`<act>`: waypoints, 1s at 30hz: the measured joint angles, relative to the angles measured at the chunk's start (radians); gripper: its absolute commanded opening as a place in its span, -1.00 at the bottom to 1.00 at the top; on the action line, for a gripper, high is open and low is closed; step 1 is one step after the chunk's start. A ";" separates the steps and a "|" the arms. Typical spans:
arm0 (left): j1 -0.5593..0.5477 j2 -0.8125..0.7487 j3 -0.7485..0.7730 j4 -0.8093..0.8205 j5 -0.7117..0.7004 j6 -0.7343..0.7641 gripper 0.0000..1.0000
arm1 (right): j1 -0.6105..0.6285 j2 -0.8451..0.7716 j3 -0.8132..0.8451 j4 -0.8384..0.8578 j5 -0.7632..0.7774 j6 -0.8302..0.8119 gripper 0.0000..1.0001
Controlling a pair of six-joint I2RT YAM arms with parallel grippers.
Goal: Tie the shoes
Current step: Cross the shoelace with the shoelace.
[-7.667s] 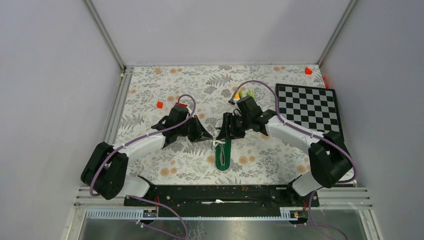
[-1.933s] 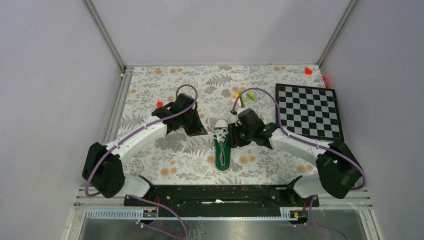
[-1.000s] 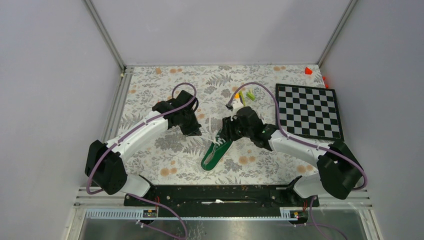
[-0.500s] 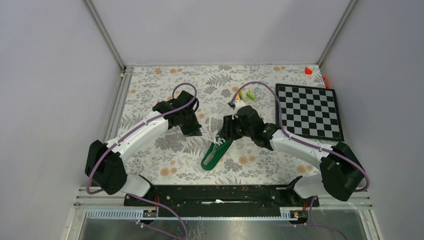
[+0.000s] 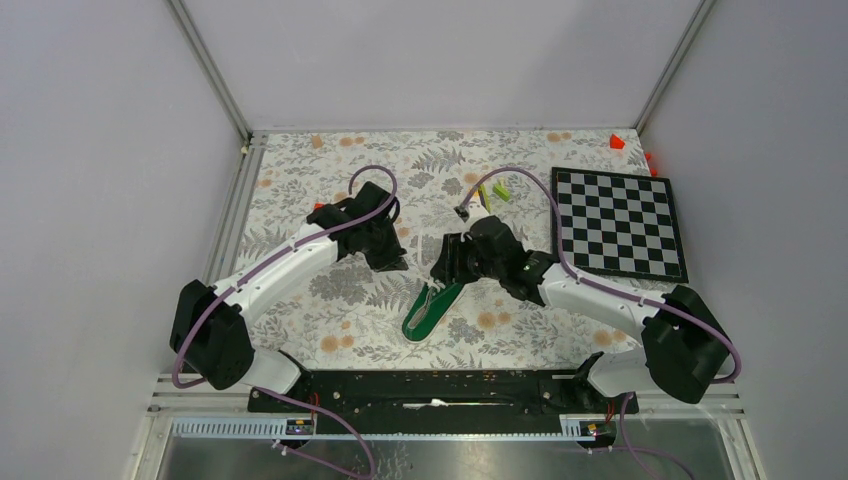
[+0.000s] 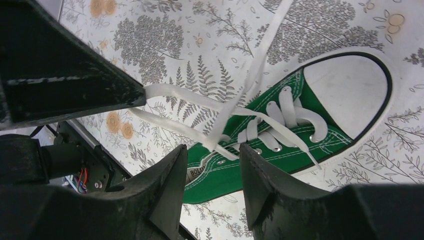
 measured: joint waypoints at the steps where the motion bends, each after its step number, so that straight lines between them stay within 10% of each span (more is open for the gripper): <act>1: 0.000 0.000 -0.005 0.006 0.000 0.002 -1.00 | 0.005 0.000 0.000 0.002 0.000 -0.006 -0.01; 30: -0.001 -0.024 -0.035 0.033 0.008 0.007 -1.00 | 0.056 0.021 0.066 -0.154 0.121 -0.177 -0.17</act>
